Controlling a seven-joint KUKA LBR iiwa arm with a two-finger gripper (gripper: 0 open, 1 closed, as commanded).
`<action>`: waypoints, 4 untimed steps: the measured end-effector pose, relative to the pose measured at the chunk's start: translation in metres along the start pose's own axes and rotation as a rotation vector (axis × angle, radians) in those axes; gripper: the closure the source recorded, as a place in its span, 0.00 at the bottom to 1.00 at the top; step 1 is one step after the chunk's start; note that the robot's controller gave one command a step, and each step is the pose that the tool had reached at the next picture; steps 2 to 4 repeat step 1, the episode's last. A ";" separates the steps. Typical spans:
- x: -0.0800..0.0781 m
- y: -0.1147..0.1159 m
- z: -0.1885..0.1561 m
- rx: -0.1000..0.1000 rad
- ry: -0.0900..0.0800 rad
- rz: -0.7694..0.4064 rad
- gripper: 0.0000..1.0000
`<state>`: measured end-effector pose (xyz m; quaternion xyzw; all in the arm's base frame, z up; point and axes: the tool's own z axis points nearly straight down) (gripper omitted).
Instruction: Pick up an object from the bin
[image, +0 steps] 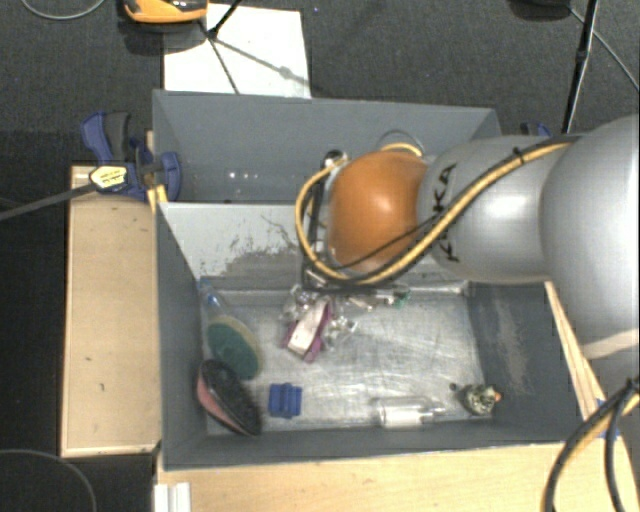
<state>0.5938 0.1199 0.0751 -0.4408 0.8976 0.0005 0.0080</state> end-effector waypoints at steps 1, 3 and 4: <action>0.037 0.014 -0.160 0.000 0.008 0.005 1.00; 0.037 0.014 -0.160 0.000 0.008 0.005 1.00; 0.037 0.014 -0.160 0.000 0.008 0.005 1.00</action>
Offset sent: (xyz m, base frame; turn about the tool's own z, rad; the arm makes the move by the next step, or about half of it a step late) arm -0.0368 -0.0219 0.1547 -0.0001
